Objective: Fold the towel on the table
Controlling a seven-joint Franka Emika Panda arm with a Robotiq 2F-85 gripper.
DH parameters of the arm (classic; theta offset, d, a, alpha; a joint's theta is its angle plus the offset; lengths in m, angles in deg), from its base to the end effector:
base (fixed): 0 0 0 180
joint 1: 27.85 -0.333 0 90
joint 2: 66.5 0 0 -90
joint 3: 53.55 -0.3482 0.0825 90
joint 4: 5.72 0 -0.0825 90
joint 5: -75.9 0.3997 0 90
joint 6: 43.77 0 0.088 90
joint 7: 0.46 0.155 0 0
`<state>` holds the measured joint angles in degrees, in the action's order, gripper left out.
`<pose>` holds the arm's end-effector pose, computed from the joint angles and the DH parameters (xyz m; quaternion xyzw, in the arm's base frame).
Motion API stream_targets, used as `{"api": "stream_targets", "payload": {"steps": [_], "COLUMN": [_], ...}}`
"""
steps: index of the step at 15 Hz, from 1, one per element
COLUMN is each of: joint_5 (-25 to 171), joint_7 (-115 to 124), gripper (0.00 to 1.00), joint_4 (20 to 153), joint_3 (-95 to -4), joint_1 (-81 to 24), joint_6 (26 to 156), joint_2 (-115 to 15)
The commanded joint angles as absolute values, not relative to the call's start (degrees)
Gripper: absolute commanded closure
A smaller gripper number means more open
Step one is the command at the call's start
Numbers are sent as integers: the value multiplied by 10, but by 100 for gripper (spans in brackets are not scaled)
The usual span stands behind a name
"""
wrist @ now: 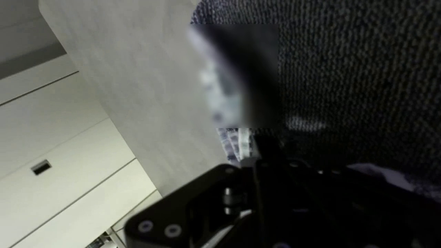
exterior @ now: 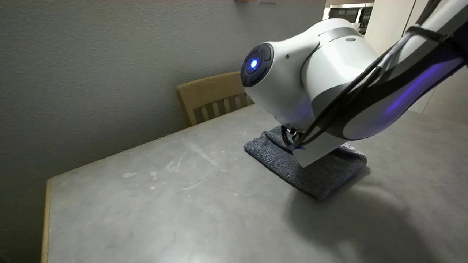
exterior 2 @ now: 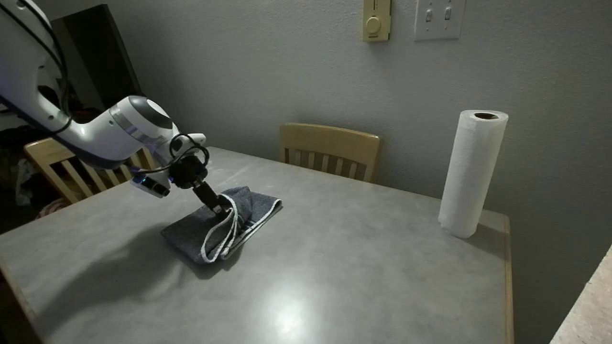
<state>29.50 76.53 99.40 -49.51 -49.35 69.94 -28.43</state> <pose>0.6082 0.1108 0.1315 0.8864 -0.2233 0.0816 0.3972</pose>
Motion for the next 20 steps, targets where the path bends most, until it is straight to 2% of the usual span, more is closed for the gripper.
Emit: {"api": "stream_targets", "payload": {"steps": [1,7,11,16,17,18,20], "joint_5": [281,288,291,296,300,300,308], "joint_7": [853,946,923,826,814,799,770], "gripper": [100,100,100,100,74,73,60], "joint_4": [998,995,974,967,969,972,966], "joint_3": [-495,-507,-525,-572,-579,-584,-593], "joint_1": [-492,-481,-478,-462,-460,-459,-459], "joint_6": [652,569,532,628,652,676,722], "joint_2": [-287,-277,-260,-258,-263,-267,-268]}}
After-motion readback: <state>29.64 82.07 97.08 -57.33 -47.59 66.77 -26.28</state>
